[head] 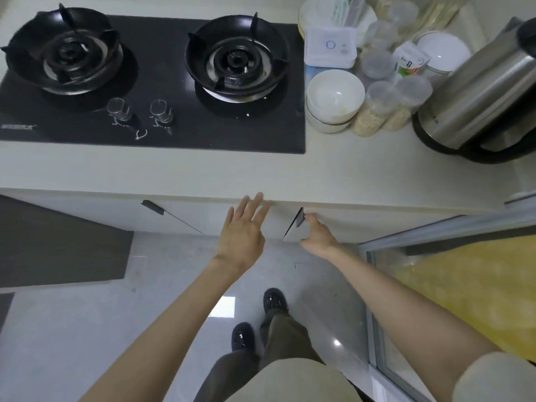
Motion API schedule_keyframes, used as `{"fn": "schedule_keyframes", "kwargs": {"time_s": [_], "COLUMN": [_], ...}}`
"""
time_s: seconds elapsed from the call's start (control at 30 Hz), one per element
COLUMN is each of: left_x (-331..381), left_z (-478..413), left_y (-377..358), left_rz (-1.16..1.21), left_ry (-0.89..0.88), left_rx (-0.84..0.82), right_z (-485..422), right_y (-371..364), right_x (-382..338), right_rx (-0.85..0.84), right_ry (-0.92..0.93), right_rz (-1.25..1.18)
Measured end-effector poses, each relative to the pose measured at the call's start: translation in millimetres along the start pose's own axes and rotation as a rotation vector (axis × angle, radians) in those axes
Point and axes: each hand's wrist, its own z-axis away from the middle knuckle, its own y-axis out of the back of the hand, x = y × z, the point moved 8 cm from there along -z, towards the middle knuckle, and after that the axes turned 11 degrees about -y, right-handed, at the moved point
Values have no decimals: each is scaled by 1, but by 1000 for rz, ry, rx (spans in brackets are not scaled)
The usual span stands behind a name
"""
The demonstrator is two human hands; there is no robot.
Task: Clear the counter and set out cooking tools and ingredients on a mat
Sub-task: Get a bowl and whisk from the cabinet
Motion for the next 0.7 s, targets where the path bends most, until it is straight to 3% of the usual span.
{"fn": "schedule_keyframes", "kwargs": {"time_s": [0.33, 0.7], "left_x": [25, 100], "left_z": [53, 88], "left_y": [-10, -31], "left_rz": [125, 99], "left_ry": [-72, -246], "left_rx": [-70, -165], "right_z": [60, 134], "right_y": [-45, -59], "right_x": [74, 167], "right_rx": [6, 185], "right_ry": [-43, -152], "right_rz": [139, 253]}}
